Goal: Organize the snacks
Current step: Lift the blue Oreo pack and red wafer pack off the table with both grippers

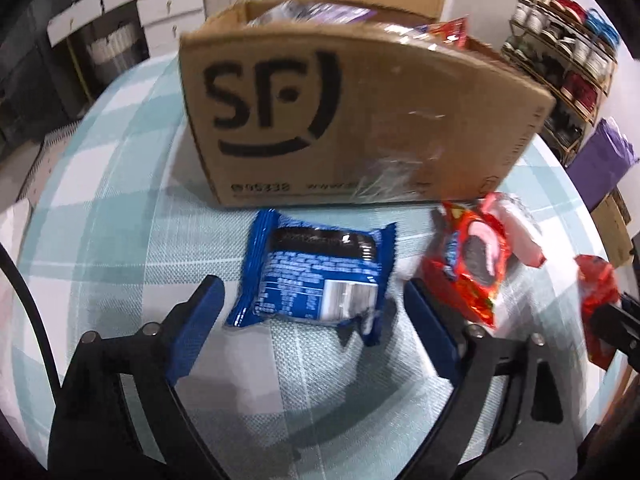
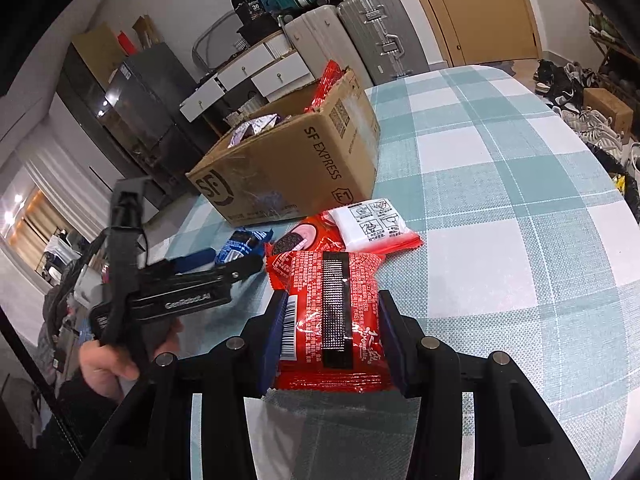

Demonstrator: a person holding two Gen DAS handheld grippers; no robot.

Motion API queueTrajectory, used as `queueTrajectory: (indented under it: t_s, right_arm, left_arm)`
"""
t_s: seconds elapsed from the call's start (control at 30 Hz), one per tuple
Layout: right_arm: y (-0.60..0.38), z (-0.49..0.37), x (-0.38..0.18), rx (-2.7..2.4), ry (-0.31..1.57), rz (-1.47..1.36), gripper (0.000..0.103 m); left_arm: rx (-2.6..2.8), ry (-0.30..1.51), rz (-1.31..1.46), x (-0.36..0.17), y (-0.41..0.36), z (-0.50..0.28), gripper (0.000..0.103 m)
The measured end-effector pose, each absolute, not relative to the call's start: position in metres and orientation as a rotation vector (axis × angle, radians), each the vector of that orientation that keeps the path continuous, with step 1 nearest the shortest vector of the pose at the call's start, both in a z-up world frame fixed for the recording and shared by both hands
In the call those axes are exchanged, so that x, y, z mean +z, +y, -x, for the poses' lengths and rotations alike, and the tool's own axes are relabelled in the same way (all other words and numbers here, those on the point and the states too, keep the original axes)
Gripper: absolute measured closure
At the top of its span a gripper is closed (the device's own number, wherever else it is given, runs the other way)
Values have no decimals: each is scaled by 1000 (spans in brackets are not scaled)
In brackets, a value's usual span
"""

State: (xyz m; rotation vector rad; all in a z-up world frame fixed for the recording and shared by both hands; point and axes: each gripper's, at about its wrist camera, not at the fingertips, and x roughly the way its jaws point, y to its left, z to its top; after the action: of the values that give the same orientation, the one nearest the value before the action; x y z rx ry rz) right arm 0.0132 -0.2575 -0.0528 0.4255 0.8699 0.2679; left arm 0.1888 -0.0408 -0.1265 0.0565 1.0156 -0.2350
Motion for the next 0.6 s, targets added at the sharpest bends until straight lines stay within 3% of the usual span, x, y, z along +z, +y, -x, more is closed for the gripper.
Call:
queueTrajectory:
  t_s: [0.1, 0.17, 0.23, 0.6]
  right_arm:
    - [-260, -13, -52, 268, 867, -436, 59]
    - [-261, -12, -52, 268, 868, -443, 59]
    - [-263, -12, -52, 265, 869, -447, 59]
    - [-261, -12, -53, 242, 865, -432, 59]
  left_arm:
    - [-232, 989, -69, -125, -40, -188, 31]
    - [-235, 979, -59, -123, -39, -187, 50]
    - [-234, 975, -37, -120, -34, -186, 58]
    - [-222, 935, 16, -99, -15, -150, 60]
